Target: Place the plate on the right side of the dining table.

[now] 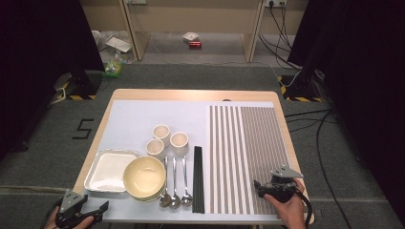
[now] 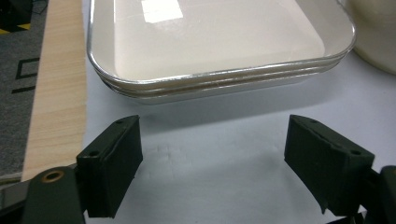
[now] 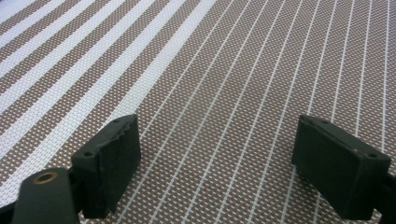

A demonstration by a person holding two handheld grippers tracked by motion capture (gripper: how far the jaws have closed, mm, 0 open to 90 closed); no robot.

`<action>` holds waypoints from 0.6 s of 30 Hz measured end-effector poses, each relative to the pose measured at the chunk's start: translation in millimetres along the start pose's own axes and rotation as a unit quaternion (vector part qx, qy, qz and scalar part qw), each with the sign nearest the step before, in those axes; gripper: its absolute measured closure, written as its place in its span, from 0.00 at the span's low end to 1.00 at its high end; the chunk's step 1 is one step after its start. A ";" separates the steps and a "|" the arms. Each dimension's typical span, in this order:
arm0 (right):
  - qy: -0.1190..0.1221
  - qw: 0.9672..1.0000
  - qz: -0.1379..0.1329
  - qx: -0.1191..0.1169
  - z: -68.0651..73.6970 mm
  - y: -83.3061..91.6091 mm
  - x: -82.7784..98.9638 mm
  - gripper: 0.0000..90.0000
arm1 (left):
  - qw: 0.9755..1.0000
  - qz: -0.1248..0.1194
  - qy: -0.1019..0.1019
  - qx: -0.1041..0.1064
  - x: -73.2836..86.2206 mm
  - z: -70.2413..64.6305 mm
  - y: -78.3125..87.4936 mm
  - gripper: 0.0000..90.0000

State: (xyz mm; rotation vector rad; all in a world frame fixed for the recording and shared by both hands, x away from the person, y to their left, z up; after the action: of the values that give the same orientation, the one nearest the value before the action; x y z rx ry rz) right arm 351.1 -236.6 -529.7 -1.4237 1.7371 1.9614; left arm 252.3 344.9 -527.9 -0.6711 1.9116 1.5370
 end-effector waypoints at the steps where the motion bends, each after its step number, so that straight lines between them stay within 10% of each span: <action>1: -0.001 1.000 0.000 -0.001 0.2 0.1 0.0 0.18 | 1.000 0.000 -0.003 -0.001 -0.9 1.1 1.5 0.21; 18: -0.001 1.000 0.001 0.000 0.2 0.0 0.0 0.18 | 0.999 -0.031 0.012 -0.004 -22.0 7.5 15.6 0.27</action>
State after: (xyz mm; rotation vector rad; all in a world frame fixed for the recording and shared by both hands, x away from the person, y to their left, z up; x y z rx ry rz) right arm 351.0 -236.5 -529.7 -1.4213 1.7374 1.9629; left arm 257.6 355.9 -502.8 -0.7494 1.8861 1.5039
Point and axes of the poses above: each handheld gripper's, and its own axes: y roughly backward along the jaws, x roughly out of its underside, z roughly to its left, the point moved 5 cm from there along -y, roughly forward along the jaws, and after that the axes turned 9 degrees about y, right-handed, at the moved point
